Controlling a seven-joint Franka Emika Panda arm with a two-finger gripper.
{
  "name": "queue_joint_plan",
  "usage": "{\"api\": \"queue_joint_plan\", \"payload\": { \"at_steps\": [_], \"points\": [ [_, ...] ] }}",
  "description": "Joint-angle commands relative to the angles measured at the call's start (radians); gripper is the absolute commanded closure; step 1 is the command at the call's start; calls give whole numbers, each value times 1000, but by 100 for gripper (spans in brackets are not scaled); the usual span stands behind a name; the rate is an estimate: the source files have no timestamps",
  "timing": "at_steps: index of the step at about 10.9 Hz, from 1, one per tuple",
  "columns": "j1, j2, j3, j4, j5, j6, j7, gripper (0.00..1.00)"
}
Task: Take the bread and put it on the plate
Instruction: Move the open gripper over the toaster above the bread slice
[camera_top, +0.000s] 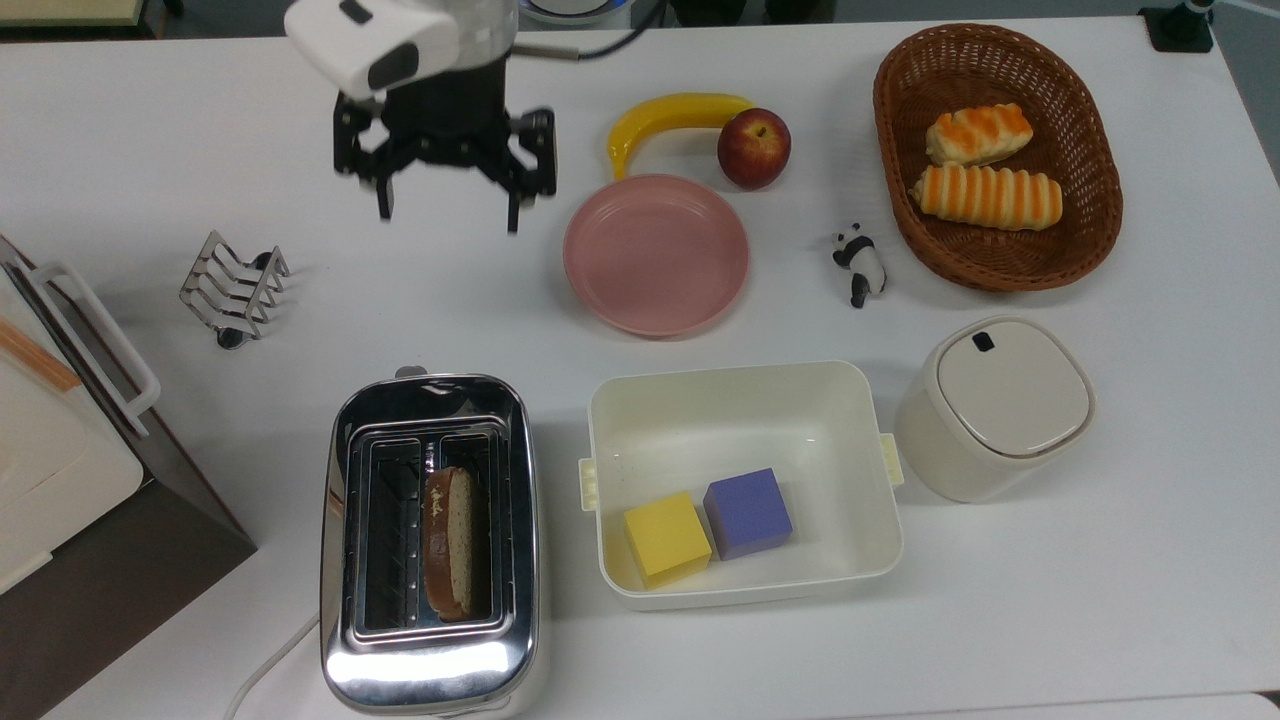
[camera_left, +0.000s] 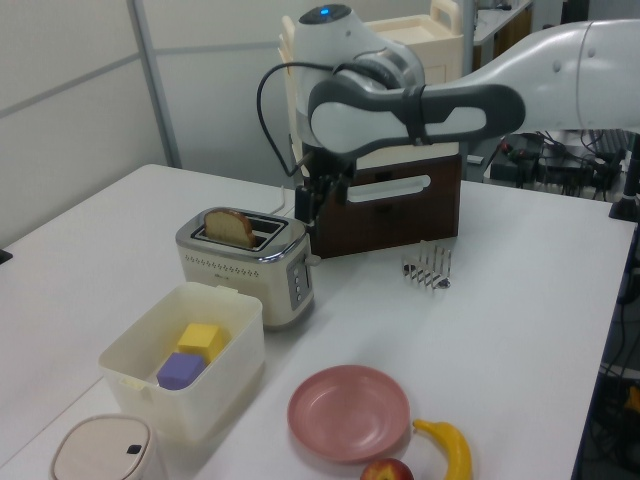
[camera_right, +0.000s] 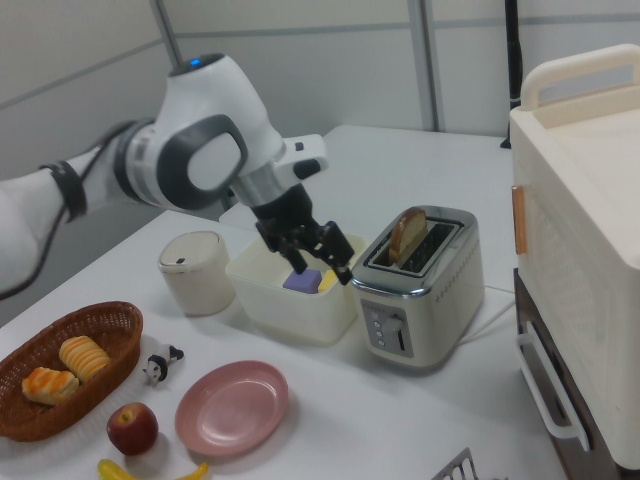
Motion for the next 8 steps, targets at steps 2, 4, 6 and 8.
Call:
{"api": "queue_joint_plan", "payload": {
  "at_steps": [2,4,6,8],
  "points": [
    [-6,87,-8,-6,-3,287,-8,0],
    [-31,122,-8,-4,-8,390,-10,0],
    [-35,160,-8,-2,-9,537,-11,0],
    [-34,211,-8,-2,-6,668,-8,0]
  ]
}}
